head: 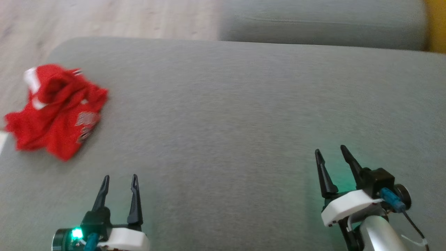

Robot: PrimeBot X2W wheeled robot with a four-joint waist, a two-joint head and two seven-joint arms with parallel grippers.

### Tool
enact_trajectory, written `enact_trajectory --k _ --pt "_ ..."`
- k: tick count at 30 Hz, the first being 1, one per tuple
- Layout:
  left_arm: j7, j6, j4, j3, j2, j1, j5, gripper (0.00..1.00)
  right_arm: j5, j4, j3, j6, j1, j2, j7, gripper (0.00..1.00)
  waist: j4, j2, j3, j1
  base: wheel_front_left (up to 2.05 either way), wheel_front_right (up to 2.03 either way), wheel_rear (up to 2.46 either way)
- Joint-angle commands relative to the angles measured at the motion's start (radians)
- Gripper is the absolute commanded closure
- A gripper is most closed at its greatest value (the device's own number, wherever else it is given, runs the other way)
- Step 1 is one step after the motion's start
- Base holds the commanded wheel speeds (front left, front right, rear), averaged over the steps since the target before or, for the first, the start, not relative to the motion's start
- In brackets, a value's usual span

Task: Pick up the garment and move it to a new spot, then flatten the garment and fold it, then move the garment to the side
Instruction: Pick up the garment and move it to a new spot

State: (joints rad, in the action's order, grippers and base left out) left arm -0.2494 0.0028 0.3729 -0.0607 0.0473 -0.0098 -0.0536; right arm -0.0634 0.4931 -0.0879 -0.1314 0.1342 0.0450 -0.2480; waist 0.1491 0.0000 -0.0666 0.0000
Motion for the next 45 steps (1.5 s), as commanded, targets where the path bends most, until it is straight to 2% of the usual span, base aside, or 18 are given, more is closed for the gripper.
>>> enact_trajectory --k 1,11,16,19,23,29,32,39,42,45 --pt "-0.012 0.011 -0.028 0.037 0.005 -0.014 -0.006 0.0 -0.005 -0.033 -0.027 0.001 0.035 0.005 -0.014 0.0 0.076 0.0 -0.012 0.0 0.0 0.0 0.0" --pt "-0.012 0.017 -0.04 0.107 0.004 0.024 -0.035 0.0 -0.033 -0.023 -0.127 0.001 0.053 0.005 -0.014 0.0 0.292 0.0 -0.041 0.0 0.0 0.0 0.0" --pt "-0.012 0.006 -0.046 0.135 0.004 0.012 -0.039 0.0 -0.033 -0.02 -0.153 0.001 0.069 0.005 -0.014 0.0 0.313 0.0 -0.063 0.0 0.0 0.0 0.0" --pt "-0.012 -0.001 -0.059 0.154 0.004 -0.025 -0.04 0.0 -0.026 -0.024 -0.163 0.001 0.083 0.006 -0.014 0.0 0.304 0.0 -0.089 0.0 0.0 0.0 0.0" --pt "-0.012 -0.033 -0.076 0.195 0.044 -0.124 -0.041 0.0 -0.02 -0.041 -0.181 0.001 0.107 0.024 -0.014 0.0 0.276 0.0 -0.144 0.0 0.0 0.0 0.0" --pt "-0.012 -0.1 -0.037 0.209 0.157 -0.347 -0.04 0.0 -0.022 -0.076 -0.205 0.001 0.146 0.066 -0.014 0.0 0.224 0.0 -0.243 0.0 0.0 0.0 0.0" --pt "-0.012 -0.125 0.019 0.165 0.22 -0.499 -0.054 0.0 -0.028 -0.094 -0.21 0.001 0.169 0.092 -0.014 0.0 0.191 0.0 -0.304 0.0 0.0 0.0 0.0" --pt "0.004 -0.133 0.205 0.022 0.324 -0.691 -0.109 0.0 -0.041 -0.108 -0.225 0.001 0.199 0.11 -0.014 0.0 0.131 0.0 -0.37 0.0 0.0 0.0 0.0" --pt "0.019 -0.132 0.266 0.015 0.354 -0.726 -0.103 0.0 -0.044 -0.111 -0.23 0.001 0.209 0.108 -0.014 0.0 0.111 0.0 -0.38 0.0 0.0 0.0 0.0" --pt "0.046 -0.098 0.348 0.025 0.375 -0.764 -0.096 0.0 -0.048 -0.116 -0.234 0.001 0.219 0.104 -0.014 0.0 0.084 0.0 -0.39 0.0 0.0 0.0 0.0"
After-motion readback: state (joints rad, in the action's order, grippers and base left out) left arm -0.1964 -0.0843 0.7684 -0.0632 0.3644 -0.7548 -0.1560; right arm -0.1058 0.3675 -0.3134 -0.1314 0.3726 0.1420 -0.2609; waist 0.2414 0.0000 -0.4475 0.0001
